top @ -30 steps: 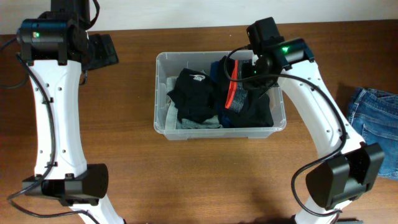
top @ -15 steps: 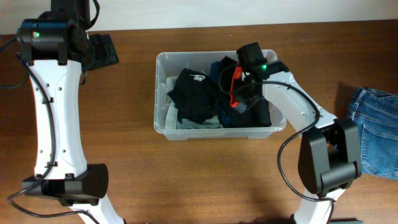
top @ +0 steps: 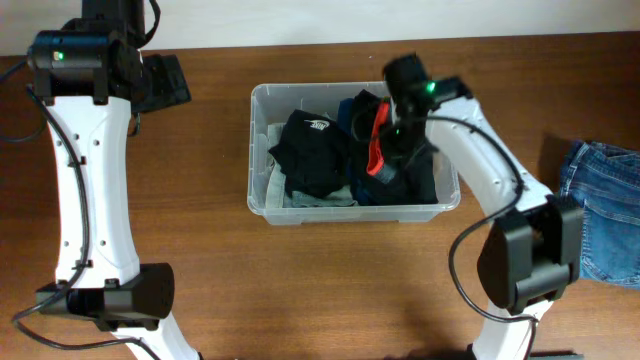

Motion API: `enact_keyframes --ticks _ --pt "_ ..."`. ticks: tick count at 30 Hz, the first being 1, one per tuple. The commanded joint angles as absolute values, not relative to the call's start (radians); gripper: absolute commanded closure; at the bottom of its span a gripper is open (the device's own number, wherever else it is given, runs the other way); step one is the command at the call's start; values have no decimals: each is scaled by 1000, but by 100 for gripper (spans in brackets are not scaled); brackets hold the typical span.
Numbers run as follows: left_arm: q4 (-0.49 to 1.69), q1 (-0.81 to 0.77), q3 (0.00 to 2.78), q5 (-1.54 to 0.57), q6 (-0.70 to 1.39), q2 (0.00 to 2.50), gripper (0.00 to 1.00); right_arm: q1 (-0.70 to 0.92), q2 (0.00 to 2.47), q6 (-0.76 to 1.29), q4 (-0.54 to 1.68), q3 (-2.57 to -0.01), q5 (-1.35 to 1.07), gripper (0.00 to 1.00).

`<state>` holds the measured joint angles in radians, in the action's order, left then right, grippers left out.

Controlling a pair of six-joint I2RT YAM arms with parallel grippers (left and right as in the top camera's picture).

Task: Pack container
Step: 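Press and tuck the black striped shirt down with the right gripper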

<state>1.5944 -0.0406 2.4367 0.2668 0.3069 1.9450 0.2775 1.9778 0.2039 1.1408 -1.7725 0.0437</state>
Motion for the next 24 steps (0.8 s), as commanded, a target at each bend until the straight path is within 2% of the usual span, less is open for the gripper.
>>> enact_keyframes --ticks 1,7,15,24 --pt "1595 -38 2437 277 305 1942 1 268 1951 187 1209 -1974 61 96" --pt "1595 -38 2437 277 305 1942 1 232 1965 192 1208 -2004 117 96" --pt "1595 -38 2437 277 305 1942 0 175 2070 201 1201 -1990 74 96" --pt "1595 -38 2437 277 305 1942 1 194 2354 153 1182 -1990 0 96"
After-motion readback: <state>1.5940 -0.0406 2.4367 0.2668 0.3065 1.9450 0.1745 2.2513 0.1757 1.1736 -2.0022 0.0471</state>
